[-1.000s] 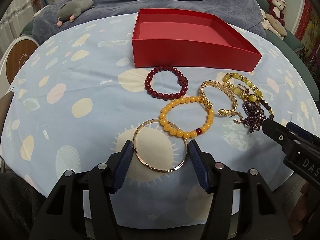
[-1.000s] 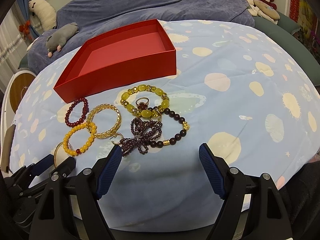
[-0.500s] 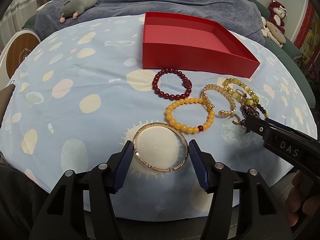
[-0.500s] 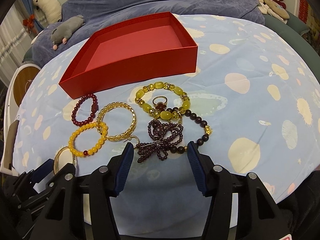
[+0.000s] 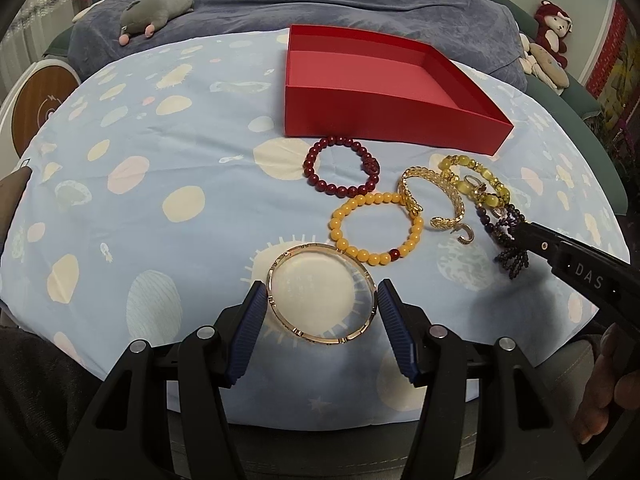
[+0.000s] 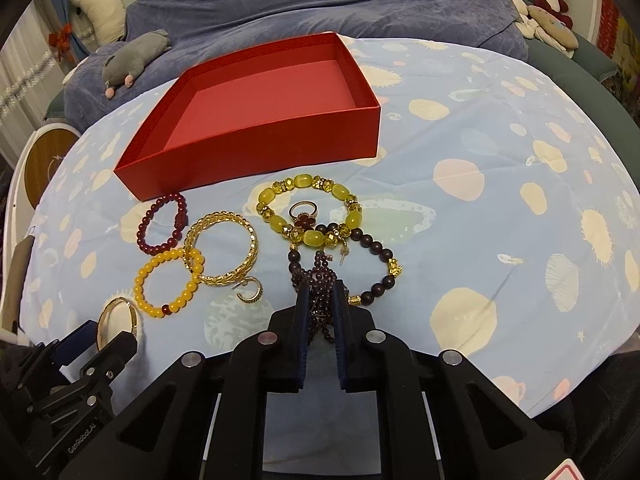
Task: Organize jewelry
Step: 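Grasp and lift the rose-gold bangle with left tool while right grasps the purple bow bracelet, then lower both held bracelets into the red box and open both tools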
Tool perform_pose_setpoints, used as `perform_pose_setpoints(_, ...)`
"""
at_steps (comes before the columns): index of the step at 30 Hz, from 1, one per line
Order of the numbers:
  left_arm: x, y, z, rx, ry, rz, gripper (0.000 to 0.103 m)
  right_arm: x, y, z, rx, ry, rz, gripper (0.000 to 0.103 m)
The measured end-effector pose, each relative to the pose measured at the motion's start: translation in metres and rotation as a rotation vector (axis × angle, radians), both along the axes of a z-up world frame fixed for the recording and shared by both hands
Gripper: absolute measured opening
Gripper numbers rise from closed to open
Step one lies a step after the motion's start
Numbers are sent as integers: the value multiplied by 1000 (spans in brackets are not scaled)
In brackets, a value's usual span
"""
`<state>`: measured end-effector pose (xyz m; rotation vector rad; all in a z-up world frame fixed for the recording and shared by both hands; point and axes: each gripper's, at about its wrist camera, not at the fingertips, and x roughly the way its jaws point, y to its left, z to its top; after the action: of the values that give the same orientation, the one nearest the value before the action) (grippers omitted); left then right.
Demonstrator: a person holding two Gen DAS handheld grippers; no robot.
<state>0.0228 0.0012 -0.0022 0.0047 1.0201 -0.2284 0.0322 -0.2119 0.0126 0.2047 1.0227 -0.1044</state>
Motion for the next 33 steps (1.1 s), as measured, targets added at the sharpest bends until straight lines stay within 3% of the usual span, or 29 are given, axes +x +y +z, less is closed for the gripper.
perform_pose_setpoints(21, -6, 16, 44, -48, -35, 22, 55, -27, -1, 51, 97, -90, 80, 4)
perform_pose_setpoints(26, 24, 13, 64, -61, -53, 17, 55, 4, -1, 76, 93, -126, 127, 4)
perform_pose_setpoints(33, 114, -12, 95, -78, -106, -30, 55, 98, -10, 101, 114, -173, 152, 4)
